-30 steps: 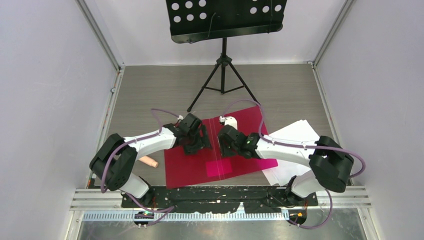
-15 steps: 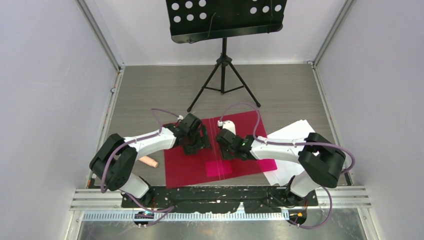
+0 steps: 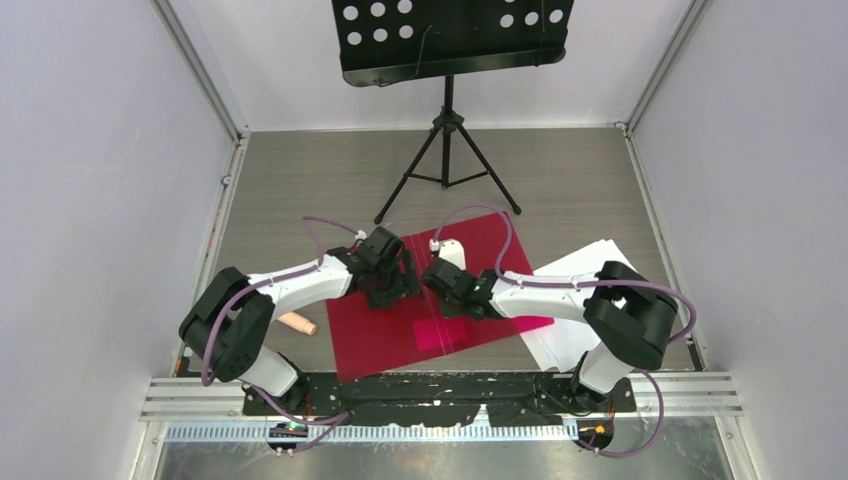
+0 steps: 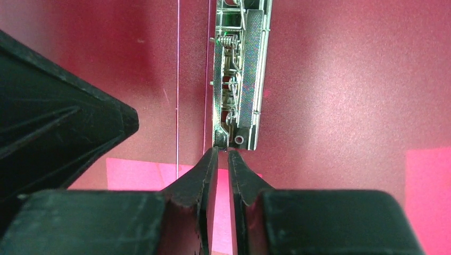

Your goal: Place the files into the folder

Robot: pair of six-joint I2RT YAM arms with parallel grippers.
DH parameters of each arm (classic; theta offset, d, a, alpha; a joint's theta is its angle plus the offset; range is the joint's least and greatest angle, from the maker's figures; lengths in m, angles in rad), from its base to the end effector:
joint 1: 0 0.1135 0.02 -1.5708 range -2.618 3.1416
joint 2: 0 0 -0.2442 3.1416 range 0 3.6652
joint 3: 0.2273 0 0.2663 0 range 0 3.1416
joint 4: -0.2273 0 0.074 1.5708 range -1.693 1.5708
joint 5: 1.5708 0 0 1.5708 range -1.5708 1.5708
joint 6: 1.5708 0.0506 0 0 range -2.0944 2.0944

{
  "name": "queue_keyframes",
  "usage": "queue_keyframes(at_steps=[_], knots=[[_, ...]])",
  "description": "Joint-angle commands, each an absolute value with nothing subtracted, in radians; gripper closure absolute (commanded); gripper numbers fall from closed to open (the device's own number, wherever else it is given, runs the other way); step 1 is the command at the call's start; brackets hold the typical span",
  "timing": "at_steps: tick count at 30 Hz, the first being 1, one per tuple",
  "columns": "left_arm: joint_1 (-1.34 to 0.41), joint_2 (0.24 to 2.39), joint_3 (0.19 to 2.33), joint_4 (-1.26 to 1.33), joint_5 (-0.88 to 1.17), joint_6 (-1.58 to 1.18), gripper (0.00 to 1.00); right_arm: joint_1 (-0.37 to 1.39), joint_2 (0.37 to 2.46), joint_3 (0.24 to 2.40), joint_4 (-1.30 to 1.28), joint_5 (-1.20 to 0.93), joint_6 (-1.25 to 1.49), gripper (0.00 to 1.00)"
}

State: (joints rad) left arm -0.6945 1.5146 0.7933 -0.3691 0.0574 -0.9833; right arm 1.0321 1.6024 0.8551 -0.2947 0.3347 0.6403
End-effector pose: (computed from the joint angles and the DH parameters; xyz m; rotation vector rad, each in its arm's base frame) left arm 0.2273 -0.1931 0.1206 -0.3845 2.7815 -0.5655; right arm 0.1786 0.2664 0.1201 -0.3799 2.5106 0.2224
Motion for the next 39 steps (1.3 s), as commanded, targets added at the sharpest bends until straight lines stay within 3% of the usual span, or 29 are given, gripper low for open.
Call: queue_keyframes(at_steps=[1, 13, 20, 30, 34, 39], knots=[[-0.693, 1.563, 0.744, -0.448, -0.027, -0.941, 0.19, 1.033, 1.647, 0.872, -0.310, 0.385, 0.673, 0.82], [-0.693, 1.532, 0.831, -0.437, -0.006, -0.952, 0.12, 1.034, 1.666, 0.808, -0.276, 0.386, 0.733, 0.90], [-0.691, 1.630, 1.079, -0.505, -0.044, -1.039, 0.27, 1.033, 1.645, 0.743, -0.199, 0.359, 0.734, 0.92], [-0.684, 1.862, 1.308, -0.629, -0.124, -1.035, 0.62, 1.017, 1.569, 0.641, -0.095, 0.316, 0.744, 0.93], [-0.685, 1.905, 1.315, -0.622, -0.132, -1.028, 0.68, 1.008, 1.514, 0.599, -0.055, 0.294, 0.750, 0.93], [-0.697, 1.939, 1.330, -0.627, -0.141, -1.019, 0.69, 1.003, 1.482, 0.594, -0.052, 0.287, 0.744, 0.93]])
